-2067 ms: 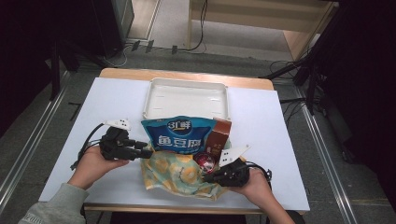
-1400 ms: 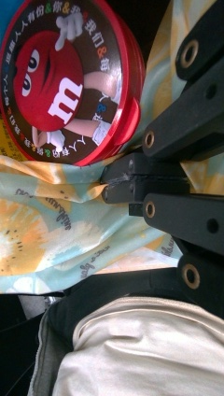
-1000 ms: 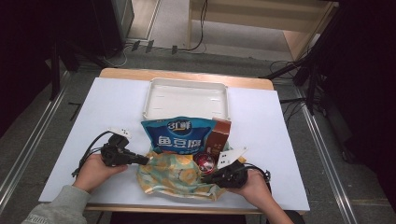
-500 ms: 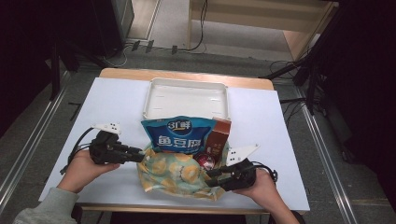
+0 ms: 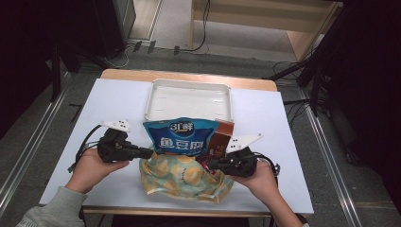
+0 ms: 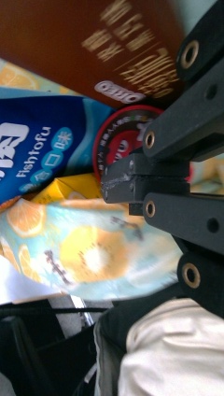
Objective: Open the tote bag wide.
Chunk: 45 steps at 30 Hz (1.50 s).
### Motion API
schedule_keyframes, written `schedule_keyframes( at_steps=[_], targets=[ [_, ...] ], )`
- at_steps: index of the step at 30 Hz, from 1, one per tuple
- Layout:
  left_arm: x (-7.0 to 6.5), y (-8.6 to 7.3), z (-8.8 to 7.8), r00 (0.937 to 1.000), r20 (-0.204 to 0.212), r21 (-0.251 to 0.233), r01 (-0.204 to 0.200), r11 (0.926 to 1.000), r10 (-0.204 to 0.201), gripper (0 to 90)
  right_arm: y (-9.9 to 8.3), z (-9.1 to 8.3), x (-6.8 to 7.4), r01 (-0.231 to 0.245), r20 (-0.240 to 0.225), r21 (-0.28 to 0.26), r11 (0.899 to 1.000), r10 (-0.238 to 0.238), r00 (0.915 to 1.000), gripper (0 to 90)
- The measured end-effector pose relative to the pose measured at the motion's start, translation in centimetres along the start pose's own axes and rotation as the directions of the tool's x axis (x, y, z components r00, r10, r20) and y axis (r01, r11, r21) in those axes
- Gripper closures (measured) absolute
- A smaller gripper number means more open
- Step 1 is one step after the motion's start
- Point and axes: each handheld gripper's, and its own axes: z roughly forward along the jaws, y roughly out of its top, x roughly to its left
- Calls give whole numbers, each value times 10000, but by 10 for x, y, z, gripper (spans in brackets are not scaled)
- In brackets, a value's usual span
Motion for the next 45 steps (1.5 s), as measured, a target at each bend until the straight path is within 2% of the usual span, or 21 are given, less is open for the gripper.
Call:
schedule_keyframes(
  at_steps=[6,10,16,27,38,42,45],
  targets=[
    [0,4,12,10000,11,224,-31,9997,31,883,5,20,-1,-7,261,73,10000,5,9997,900],
    [1,4,16,9999,79,228,60,9997,-62,877,7,28,0,-100,98,122,9999,99,9999,900],
    [0,2,16,9999,99,326,20,9995,-23,859,8,22,7,7,-163,-88,10000,-8,9999,900],
    [-2,0,17,10000,69,413,45,9991,-48,836,7,18,23,233,-439,-98,9997,-237,9988,900],
    [-3,1,15,9998,178,293,86,9995,-91,811,6,18,33,414,-679,-125,9991,-421,9968,900],
    [-5,1,12,9995,295,208,67,9998,-73,773,6,19,38,455,-756,-118,9989,-462,9961,900],
    [-5,0,12,9986,526,289,-32,9996,17,669,5,21,40,464,-824,-44,9989,-466,9955,900]
  ],
)
